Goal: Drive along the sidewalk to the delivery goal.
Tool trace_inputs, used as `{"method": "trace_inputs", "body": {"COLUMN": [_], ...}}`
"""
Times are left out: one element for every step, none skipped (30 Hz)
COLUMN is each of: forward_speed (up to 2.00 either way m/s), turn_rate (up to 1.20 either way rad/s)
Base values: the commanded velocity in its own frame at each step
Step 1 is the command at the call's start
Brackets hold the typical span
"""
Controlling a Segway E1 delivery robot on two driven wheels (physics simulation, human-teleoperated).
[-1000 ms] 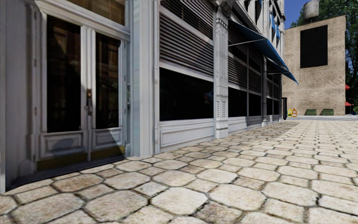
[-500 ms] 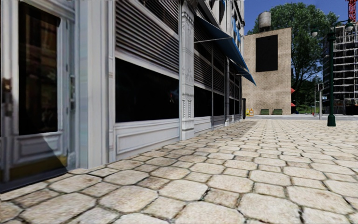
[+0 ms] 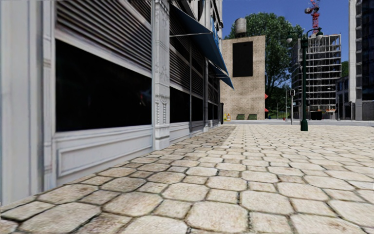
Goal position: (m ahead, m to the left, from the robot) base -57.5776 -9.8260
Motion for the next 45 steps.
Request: {"method": "trace_inputs", "body": {"forward_speed": [1.27, 1.28, 1.28, 1.28, 1.28, 1.28, 1.28, 1.28, 1.28, 1.28, 1.28, 1.28, 1.28, 1.28, 1.28, 1.28, 1.28, 1.28, 1.28, 1.28, 1.28, 1.29, 1.29, 1.29, 1.29, 1.29, 1.29, 1.29, 1.29, 1.29, 1.30, 1.30, 1.30, 1.30, 1.30, 1.30, 1.30, 1.30, 1.30, 1.30, 1.30, 1.31, 1.31, 1.31, 1.31], "turn_rate": [-0.56, -0.56, -0.56, -0.56, -0.56, -0.56, -0.57, -0.57, -0.58, -0.59, -0.60, -0.61, -0.61, -0.64, -0.67, -0.67, -0.68, -0.69, -0.69, -0.69, -0.70, -0.75, -0.77, -0.78, -0.78, -0.78, -0.78, -0.78, -0.78, -0.78, -0.78, -0.78, -0.78, -0.78, -0.78, -0.78, -0.78, -0.78, -0.78, -0.78, -0.78, -0.78, -0.78, -0.78, -0.78]}}
